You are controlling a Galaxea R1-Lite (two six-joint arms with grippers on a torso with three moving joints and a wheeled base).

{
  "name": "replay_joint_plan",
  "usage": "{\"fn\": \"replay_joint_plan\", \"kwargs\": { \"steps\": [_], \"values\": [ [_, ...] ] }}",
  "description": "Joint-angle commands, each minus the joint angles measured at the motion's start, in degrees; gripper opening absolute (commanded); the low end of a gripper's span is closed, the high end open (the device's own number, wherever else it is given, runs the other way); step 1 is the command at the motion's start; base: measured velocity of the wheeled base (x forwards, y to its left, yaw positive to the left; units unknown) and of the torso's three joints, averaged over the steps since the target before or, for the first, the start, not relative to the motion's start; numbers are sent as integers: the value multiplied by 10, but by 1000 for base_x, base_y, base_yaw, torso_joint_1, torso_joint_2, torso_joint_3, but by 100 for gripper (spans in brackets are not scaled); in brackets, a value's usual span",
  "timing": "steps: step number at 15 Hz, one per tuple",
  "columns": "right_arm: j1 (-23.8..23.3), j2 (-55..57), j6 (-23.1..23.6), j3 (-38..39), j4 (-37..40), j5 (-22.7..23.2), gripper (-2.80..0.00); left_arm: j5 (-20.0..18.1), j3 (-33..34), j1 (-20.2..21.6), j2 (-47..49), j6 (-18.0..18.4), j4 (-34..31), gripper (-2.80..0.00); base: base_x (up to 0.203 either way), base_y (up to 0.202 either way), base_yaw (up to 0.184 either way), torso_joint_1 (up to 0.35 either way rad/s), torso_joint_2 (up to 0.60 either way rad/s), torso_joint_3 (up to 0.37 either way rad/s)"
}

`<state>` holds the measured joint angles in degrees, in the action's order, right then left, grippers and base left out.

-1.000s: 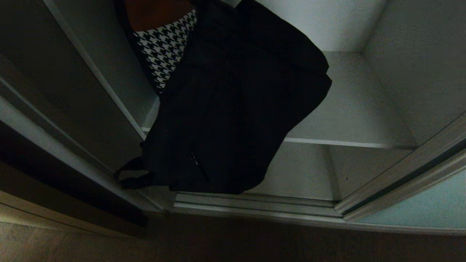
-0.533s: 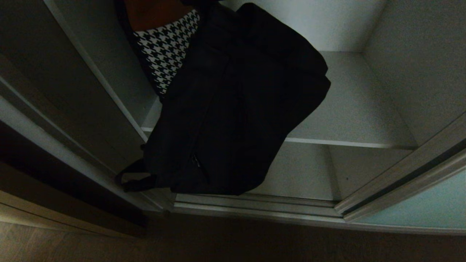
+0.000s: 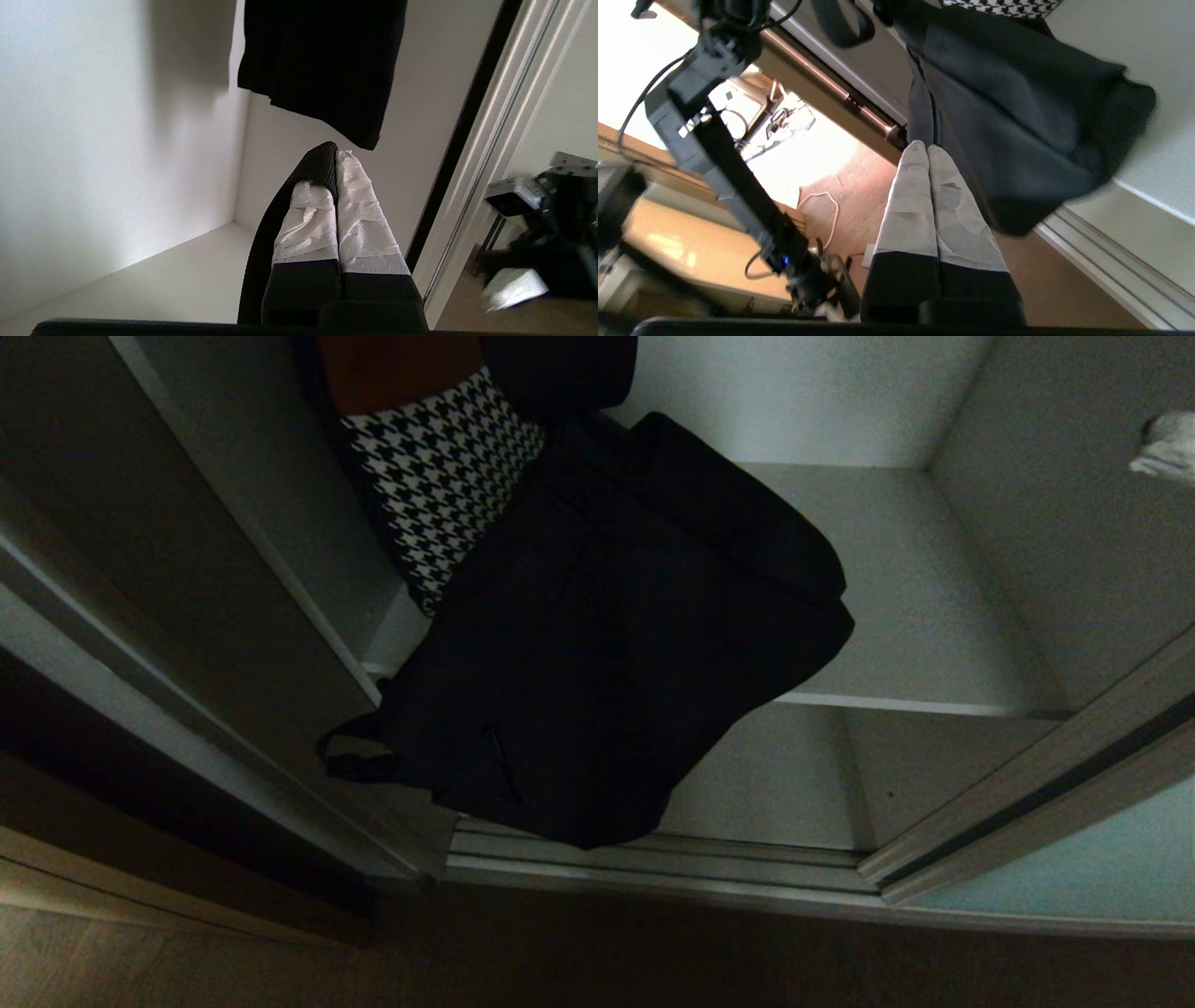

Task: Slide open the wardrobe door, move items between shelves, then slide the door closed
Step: Place the bag on the higher shelf

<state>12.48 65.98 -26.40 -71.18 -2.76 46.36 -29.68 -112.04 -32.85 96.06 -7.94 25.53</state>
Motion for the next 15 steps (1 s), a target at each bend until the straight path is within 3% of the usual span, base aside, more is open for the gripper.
{"fn": "replay_joint_plan", "kwargs": {
  "steps": [1,8,10,15],
  "values": [
    [65,44,0,-13,-1,-43,-280,-2,0,0,4,0,1,-280,0,0,0,0,0,0],
    [251,94,42,14,49,-138,-280,-1,0,-12,-10,16,2,-280,0,0,0,0,0,0],
    [269,113,43,24,48,-156,-280,-2,0,-18,-19,21,1,-280,0,0,0,0,0,0],
    [259,70,38,17,48,-173,-280,3,1,-43,-32,22,-2,-280,0,0,0,0,0,0]
  ]
}}
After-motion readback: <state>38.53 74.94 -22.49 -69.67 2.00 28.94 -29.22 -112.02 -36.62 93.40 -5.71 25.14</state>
